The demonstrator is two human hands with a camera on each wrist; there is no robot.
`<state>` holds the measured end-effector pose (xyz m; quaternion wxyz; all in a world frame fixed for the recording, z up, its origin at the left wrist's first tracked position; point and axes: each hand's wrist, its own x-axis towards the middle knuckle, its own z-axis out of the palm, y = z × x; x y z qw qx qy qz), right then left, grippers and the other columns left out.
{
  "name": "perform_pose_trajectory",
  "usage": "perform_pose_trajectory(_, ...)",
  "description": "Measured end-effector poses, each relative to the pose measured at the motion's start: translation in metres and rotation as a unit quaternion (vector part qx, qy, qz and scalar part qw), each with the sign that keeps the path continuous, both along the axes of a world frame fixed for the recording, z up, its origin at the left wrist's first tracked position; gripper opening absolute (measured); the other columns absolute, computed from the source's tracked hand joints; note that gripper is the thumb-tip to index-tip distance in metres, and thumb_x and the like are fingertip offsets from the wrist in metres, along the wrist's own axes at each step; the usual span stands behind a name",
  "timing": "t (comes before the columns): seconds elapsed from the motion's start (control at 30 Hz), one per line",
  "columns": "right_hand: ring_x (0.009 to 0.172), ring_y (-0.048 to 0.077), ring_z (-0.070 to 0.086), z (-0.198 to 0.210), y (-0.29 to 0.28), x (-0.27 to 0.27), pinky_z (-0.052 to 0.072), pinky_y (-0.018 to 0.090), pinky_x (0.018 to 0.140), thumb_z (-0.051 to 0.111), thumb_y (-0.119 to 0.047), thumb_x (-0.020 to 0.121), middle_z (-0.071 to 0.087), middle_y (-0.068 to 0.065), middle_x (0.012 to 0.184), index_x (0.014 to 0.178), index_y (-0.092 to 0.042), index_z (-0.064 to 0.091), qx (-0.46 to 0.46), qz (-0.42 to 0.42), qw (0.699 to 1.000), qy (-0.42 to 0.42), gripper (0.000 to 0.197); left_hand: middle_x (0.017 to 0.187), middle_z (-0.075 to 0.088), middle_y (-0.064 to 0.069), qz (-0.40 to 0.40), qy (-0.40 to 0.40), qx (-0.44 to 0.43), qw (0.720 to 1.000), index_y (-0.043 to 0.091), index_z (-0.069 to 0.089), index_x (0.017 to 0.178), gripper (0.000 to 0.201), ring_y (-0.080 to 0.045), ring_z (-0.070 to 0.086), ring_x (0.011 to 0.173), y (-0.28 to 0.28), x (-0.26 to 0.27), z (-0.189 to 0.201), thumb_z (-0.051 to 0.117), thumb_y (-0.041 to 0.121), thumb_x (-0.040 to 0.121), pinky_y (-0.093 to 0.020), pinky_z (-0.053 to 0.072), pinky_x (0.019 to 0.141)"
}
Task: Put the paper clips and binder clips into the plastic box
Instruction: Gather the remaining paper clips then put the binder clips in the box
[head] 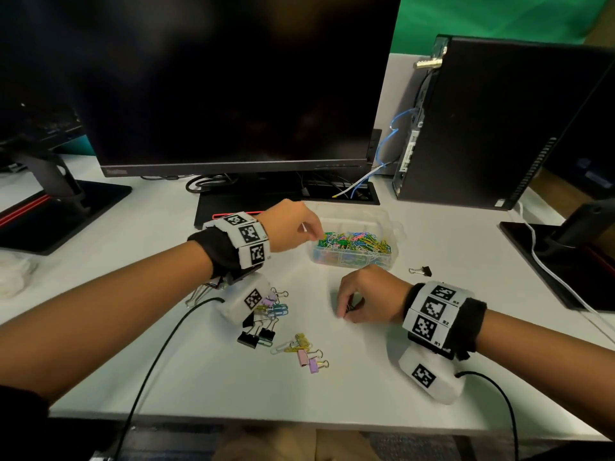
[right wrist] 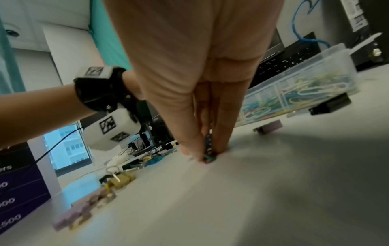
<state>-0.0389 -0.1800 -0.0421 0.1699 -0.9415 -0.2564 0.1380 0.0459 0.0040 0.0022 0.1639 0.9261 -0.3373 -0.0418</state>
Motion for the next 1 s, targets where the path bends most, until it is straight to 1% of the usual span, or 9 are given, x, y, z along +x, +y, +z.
perform_pose_trajectory(0.13,0.062,0.004,0.054,0.001,0.001,0.005,0.036,0.003,0.059,0.064,0.001,0.068,0.064,-0.003,0.077,0.081,-0.014,0.073,-0.019,-0.013,1.000,0.012,0.021,0.099,0.070,0.008,-0.034,0.056,0.102,0.993,0.023,0.071,0.103,0.020,-0.005,0.058,0.081,0.023,-0.021,-0.004,0.058,0.018,0.087,-0.016,0.043,0.076)
perform_pose_trajectory(0.27,0.050,-0.007,0.053,0.000,0.001,0.006,0.036,0.001,0.050,0.066,0.003,0.064,0.056,-0.012,0.058,0.071,-0.015,0.066,-0.012,-0.027,0.999,0.027,0.019,0.084,0.064,0.011,0.002,0.114,0.150,0.982,0.023,0.070,0.096,0.016,-0.009,0.058,0.082,0.038,-0.035,-0.013,0.066,0.024,0.081,-0.021,0.048,0.074)
perform_pose_trajectory(0.37,0.048,-0.007,0.052,-0.001,0.004,0.006,0.037,0.004,0.048,0.065,0.004,0.062,0.051,-0.015,0.047,0.058,-0.023,0.051,-0.002,-0.034,0.999,0.032,0.031,0.087,0.061,0.009,0.011,0.126,0.162,0.979,0.022,0.067,0.098,0.022,0.002,0.050,0.069,0.044,-0.038,-0.021,0.071,0.030,0.078,-0.015,0.040,0.062)
perform_pose_trajectory(0.5,0.052,0.004,0.050,0.000,0.004,0.006,0.045,0.021,0.056,0.065,0.003,0.064,0.051,-0.013,0.054,0.056,-0.025,0.049,-0.013,-0.043,0.998,0.053,0.033,0.099,0.065,0.003,0.009,0.147,0.169,0.975,0.024,0.065,0.104,0.030,0.003,0.049,0.065,0.049,-0.040,-0.023,0.074,0.030,0.076,-0.012,0.038,0.060)
perform_pose_trajectory(0.67,0.055,0.006,0.054,0.008,0.002,0.011,0.048,0.021,0.057,0.067,0.002,0.065,0.057,-0.010,0.058,0.061,-0.022,0.059,-0.037,-0.050,0.996,0.064,0.025,0.111,0.067,-0.003,0.011,0.134,0.174,0.975,0.020,0.065,0.114,0.038,-0.009,0.053,0.086,0.051,-0.041,-0.026,0.073,0.024,0.077,-0.007,0.035,0.062)
perform_pose_trajectory(0.73,0.056,0.004,0.056,0.016,0.001,0.015,0.047,0.016,0.056,0.068,0.002,0.065,0.059,-0.011,0.060,0.062,-0.022,0.061,-0.034,-0.062,0.996,0.051,0.025,0.108,0.069,-0.004,0.014,0.135,0.164,0.977,0.019,0.066,0.112,0.037,-0.007,0.054,0.081,0.052,-0.041,-0.028,0.074,0.022,0.076,-0.008,0.036,0.062)
perform_pose_trajectory(0.83,0.055,-0.001,0.056,0.037,-0.003,0.030,0.042,0.007,0.055,0.069,0.001,0.066,0.058,-0.015,0.059,0.063,-0.021,0.064,-0.013,-0.097,0.995,-0.004,0.023,0.098,0.072,-0.003,0.015,0.148,0.146,0.978,0.019,0.069,0.104,0.031,0.003,0.051,0.062,0.053,-0.038,-0.031,0.076,0.021,0.074,-0.010,0.039,0.060)
perform_pose_trajectory(0.93,0.060,0.001,0.054,0.058,-0.011,0.052,0.041,0.011,0.059,0.071,-0.001,0.068,0.059,-0.012,0.063,0.067,-0.016,0.067,0.013,-0.139,0.987,-0.075,0.016,0.086,0.067,0.002,0.019,0.152,0.145,0.978,0.017,0.069,0.103,0.031,0.005,0.049,0.059,0.053,-0.036,-0.033,0.077,0.020,0.073,-0.007,0.037,0.055)
perform_pose_trajectory(1.0,0.064,0.009,0.056,0.065,-0.018,0.067,0.044,0.018,0.063,0.071,0.001,0.068,0.060,-0.006,0.066,0.070,-0.012,0.067,0.028,-0.173,0.978,-0.109,0.013,0.084,0.064,0.003,0.022,0.147,0.153,0.977,0.016,0.069,0.104,0.032,0.004,0.049,0.061,0.053,-0.036,-0.033,0.077,0.021,0.073,-0.008,0.037,0.053)
